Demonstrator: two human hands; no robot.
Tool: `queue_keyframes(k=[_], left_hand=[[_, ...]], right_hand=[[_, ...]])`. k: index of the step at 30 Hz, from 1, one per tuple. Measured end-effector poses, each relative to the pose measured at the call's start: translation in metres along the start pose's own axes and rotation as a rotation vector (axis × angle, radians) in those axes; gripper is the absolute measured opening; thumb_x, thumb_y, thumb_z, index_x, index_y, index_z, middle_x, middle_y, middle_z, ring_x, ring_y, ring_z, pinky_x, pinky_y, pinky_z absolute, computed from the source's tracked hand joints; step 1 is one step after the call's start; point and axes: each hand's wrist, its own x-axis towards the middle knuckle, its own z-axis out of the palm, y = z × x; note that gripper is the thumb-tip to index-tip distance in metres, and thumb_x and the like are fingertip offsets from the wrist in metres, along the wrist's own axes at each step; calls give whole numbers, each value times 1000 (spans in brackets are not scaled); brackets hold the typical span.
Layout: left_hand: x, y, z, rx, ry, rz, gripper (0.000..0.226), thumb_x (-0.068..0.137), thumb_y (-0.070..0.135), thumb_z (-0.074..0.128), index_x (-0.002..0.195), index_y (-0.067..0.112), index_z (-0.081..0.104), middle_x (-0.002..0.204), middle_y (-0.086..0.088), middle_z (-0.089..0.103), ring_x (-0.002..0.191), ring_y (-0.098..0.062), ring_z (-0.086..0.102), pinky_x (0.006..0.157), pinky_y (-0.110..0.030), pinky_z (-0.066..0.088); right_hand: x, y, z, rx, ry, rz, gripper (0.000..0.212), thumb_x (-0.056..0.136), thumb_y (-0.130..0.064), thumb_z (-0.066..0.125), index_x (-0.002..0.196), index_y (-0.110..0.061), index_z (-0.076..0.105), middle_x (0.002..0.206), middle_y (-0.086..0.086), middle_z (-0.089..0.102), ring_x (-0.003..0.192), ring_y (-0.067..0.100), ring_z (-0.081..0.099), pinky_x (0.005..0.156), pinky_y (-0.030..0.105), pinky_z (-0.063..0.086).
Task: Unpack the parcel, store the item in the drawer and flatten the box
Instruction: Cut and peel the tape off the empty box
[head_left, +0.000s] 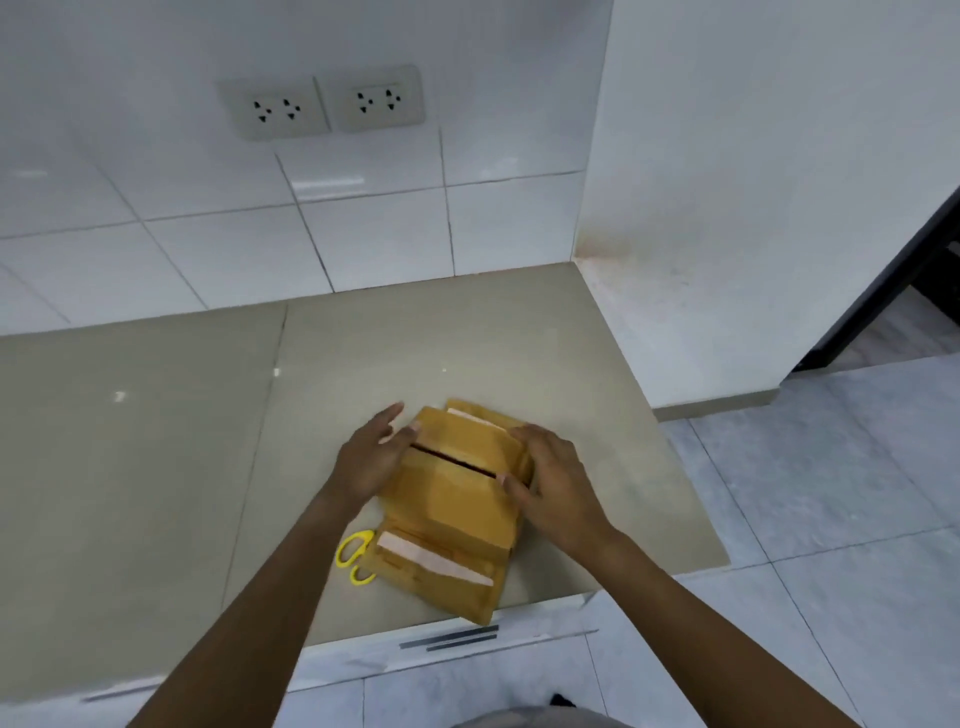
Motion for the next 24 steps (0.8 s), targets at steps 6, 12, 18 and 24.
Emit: queue_keyframes(k=[6,12,18,24], left_hand=[[-63,-13,32,-72,271,-176,95,84,44,66,152,33,0,162,-8,8,143,-37,21,110,-52,29],[-65,8,74,-97,193,-210,110,81,54,67,149,33,-17,159,-14,-20,147,-38,11,116,-49,23],[-63,16,87,71,245,-235,126,72,58,73,146,34,-27,155,-11,-34,144,-48,6,107,-57,30],[-66,1,61,-330,209,-148,107,80,21,68,150,39,-10,162,-8,-5,143,-34,23,110,-42,31]], right_hand=[[-8,4,10,-254,41,23,60,81,-61,57,128,-27,44,135,-3,49,120,22,42,95,39,40],[-8,-4,4,-230,156,-11,39,94,-49,47,123,-23,53,110,0,65,98,23,57,80,36,48],[6,0,-8,267,359,257,26,99,-37,45,82,-21,56,65,-7,58,65,18,56,55,29,42],[15,11,-17,571,371,411,28,100,-28,43,81,-14,57,77,6,57,78,27,58,59,48,59]])
